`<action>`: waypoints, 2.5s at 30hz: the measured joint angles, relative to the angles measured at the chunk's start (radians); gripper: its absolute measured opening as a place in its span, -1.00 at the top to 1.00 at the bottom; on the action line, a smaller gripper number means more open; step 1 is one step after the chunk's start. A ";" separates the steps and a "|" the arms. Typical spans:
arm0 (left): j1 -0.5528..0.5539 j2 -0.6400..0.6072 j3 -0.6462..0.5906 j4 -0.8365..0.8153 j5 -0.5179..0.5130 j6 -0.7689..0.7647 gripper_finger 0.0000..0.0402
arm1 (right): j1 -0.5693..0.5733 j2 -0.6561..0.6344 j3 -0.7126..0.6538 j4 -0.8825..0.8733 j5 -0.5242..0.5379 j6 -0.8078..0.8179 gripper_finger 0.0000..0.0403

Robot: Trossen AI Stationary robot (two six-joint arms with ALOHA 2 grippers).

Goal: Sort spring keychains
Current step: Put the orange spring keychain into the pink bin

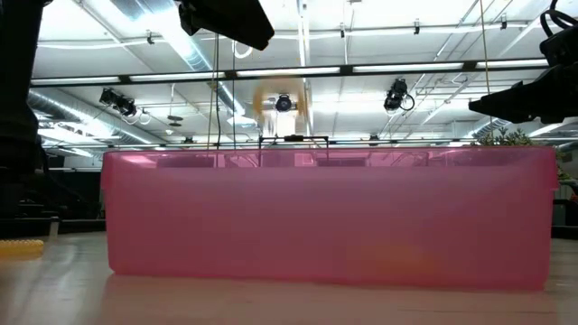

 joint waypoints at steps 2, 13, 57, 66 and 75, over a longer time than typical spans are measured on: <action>-0.005 0.000 0.000 0.000 0.020 0.001 0.31 | 0.000 0.000 0.000 0.000 0.000 0.000 -0.26; -0.036 0.000 0.000 -0.035 0.256 -0.086 0.07 | 0.000 0.000 0.000 0.000 0.000 0.000 -0.26; -0.258 0.142 0.001 -0.649 0.405 -1.088 0.20 | 0.000 0.000 0.000 0.000 0.000 0.000 -0.26; -0.274 0.140 -0.030 -0.639 0.391 -1.195 0.20 | 0.000 0.000 0.000 0.000 0.000 0.000 -0.26; -0.260 0.092 -0.312 -0.368 0.545 -1.222 0.20 | 0.000 0.000 0.000 0.000 0.000 0.000 -0.26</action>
